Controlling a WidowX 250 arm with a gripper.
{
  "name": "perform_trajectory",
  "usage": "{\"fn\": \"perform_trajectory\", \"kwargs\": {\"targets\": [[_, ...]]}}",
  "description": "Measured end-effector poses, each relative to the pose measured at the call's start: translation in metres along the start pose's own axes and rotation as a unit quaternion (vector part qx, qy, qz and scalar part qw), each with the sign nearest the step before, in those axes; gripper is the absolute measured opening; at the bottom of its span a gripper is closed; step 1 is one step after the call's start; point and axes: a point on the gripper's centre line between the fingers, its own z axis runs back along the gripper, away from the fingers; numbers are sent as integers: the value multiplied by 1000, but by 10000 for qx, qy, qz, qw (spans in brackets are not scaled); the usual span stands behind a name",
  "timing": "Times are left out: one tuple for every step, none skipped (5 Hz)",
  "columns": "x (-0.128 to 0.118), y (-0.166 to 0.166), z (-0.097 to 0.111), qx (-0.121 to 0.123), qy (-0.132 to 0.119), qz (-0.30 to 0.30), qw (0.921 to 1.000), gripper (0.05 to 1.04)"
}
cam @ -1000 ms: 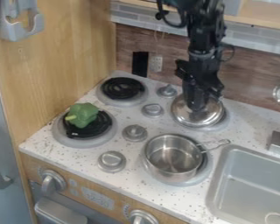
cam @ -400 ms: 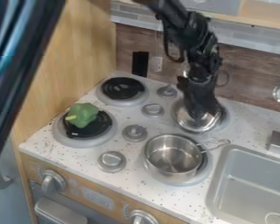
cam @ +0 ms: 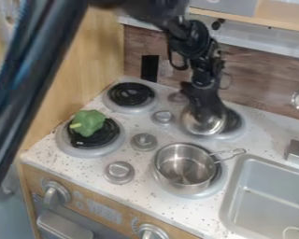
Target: Put the pot lid on the top right burner
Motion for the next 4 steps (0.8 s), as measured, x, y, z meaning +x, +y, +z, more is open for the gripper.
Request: {"fn": "perform_trajectory", "kwargs": {"targets": [[9, 2, -7, -22, 28, 67, 10000, 239], [13, -1, -11, -120, -10, 72, 9999, 239], [14, -4, -11, -204, -45, 108, 9997, 303], [5, -7, -14, -230, -76, 113, 9996, 595]]}}
